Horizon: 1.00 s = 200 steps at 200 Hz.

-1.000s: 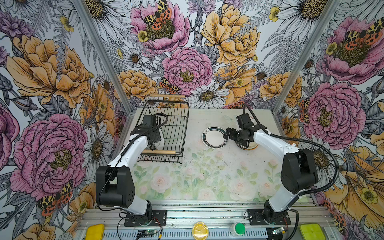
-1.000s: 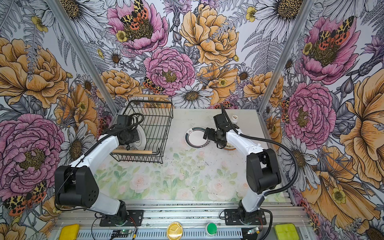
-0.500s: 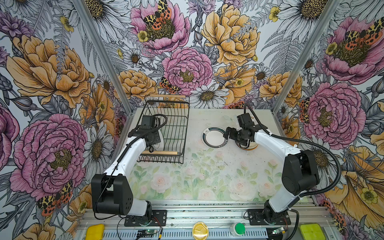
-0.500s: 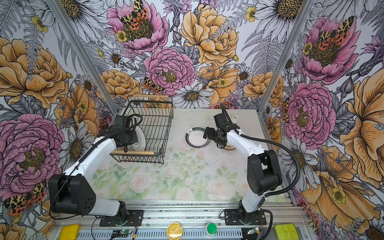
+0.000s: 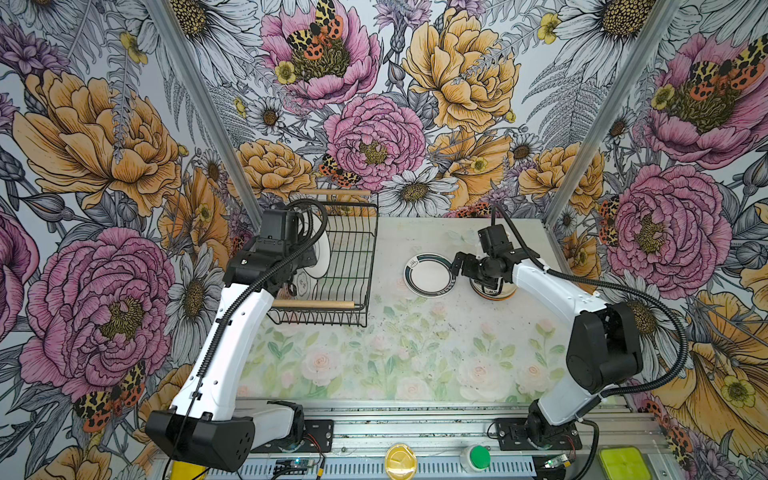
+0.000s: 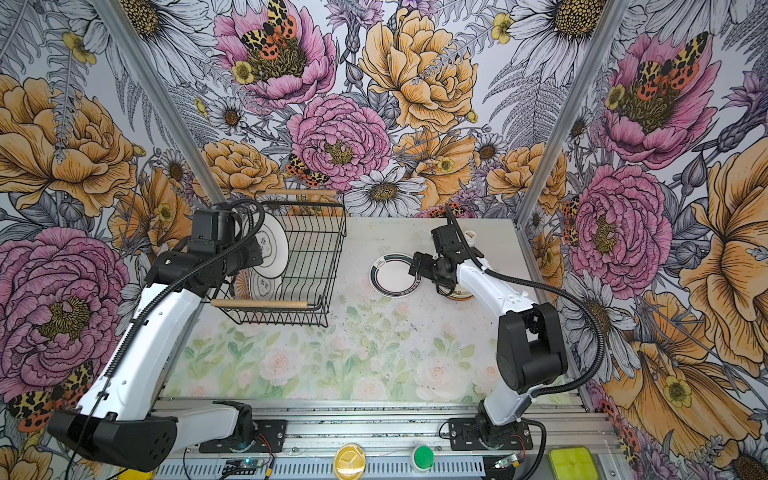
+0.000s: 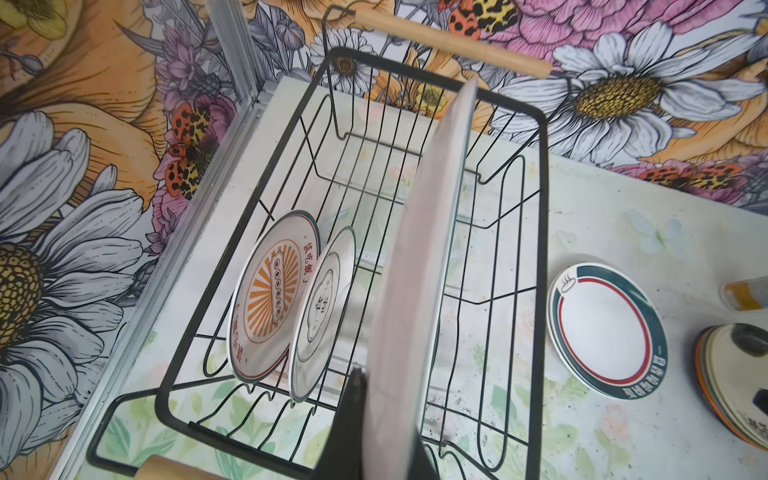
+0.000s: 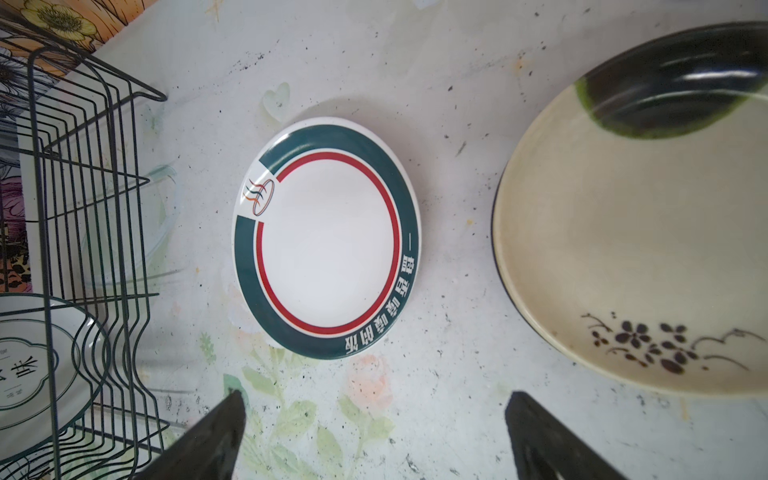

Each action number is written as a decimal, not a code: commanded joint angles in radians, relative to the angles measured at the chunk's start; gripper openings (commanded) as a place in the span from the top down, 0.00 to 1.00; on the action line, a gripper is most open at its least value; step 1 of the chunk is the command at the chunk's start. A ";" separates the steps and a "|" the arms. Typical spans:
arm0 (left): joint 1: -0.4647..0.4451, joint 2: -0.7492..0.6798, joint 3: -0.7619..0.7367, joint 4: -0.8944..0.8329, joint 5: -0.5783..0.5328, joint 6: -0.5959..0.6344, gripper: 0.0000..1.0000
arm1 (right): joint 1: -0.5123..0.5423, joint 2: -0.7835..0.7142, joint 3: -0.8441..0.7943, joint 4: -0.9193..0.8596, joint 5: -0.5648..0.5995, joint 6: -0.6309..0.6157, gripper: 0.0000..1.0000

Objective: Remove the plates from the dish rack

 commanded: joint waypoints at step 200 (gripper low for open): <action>-0.423 0.128 -0.410 0.957 0.309 -0.759 1.00 | -0.070 -0.530 -0.546 0.576 -0.322 0.247 0.01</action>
